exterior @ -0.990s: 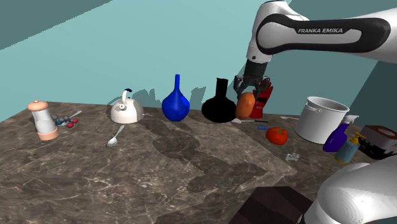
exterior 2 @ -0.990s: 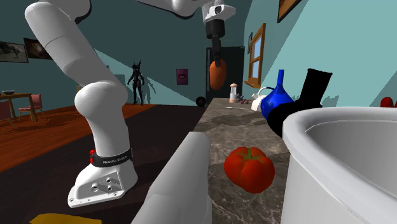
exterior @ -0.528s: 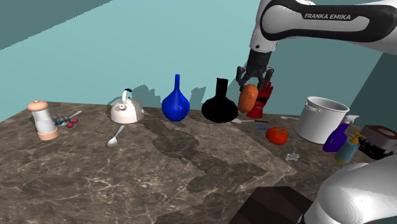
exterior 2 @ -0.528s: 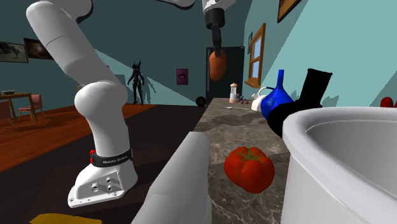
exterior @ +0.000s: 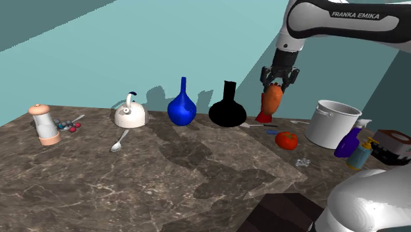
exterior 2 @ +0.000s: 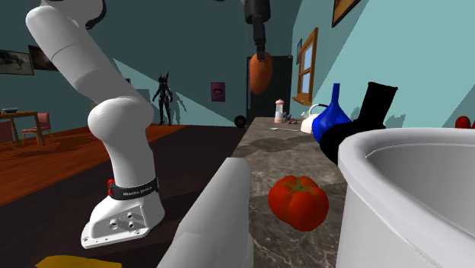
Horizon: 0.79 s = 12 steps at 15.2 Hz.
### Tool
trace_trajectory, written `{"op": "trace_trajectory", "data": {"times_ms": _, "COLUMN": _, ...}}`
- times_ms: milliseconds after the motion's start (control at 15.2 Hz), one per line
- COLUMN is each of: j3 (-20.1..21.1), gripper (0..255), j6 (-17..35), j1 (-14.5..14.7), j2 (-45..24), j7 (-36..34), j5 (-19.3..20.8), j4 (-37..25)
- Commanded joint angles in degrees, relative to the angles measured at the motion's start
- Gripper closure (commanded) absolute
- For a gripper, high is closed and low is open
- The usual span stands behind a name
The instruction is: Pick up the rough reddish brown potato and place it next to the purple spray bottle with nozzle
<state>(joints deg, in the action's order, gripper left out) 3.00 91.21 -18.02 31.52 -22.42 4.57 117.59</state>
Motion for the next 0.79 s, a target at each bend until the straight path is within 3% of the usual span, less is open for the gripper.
{"op": "trace_trajectory", "data": {"times_ms": 0, "j3": -2.2, "gripper": 255, "j6": -0.4, "j1": -0.7, "j2": 2.1, "j7": 2.8, "j5": 0.8, "j4": 1.4}}
{"op": "trace_trajectory", "data": {"times_ms": 726, "j3": -14.7, "gripper": 255, "j6": -0.6, "j1": -4.8, "j2": 6.9, "j7": 17.6, "j5": 7.0, "j4": 4.1}}
